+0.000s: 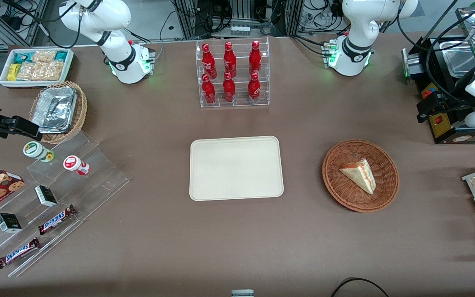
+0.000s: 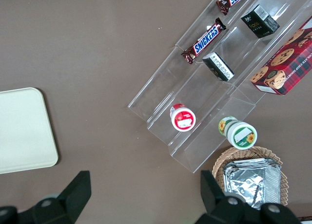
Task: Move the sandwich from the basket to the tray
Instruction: 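Move the left gripper over the wicker basket and lower toward the sandwich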
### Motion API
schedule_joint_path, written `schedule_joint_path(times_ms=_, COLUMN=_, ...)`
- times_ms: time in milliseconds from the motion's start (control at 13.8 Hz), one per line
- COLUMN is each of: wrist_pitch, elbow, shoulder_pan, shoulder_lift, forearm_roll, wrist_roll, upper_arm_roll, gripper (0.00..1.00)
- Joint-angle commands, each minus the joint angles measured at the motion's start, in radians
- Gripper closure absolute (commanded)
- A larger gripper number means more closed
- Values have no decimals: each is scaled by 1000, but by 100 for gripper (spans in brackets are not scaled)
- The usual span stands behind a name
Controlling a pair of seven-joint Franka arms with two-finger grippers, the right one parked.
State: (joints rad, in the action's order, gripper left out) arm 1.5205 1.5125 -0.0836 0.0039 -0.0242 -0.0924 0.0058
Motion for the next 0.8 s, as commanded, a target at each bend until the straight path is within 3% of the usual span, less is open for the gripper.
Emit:
schedule_joint_path(times_ms=0, wrist_pitch=-25, elbow=-9, shoulder_pan=-4, shoulder_lift=2, forearm_roll=3, wrist_roll=16, upper_arm_roll=5, gripper=0)
schedule_joint_path(times_ms=507, wrist_pitch=55, elbow=5, shoulder_pan=-13, shoulder_lift=88, forearm_roll=3, wrist_roll=11, upper_arm_roll=-1, gripper=0)
schedule_joint_path(times_ms=725, wrist_pitch=185, elbow=99, shoulder_pan=-15, shoulder_lift=108, forearm_roll=3, wrist_roll=0, upper_arm_roll=-1, gripper=0)
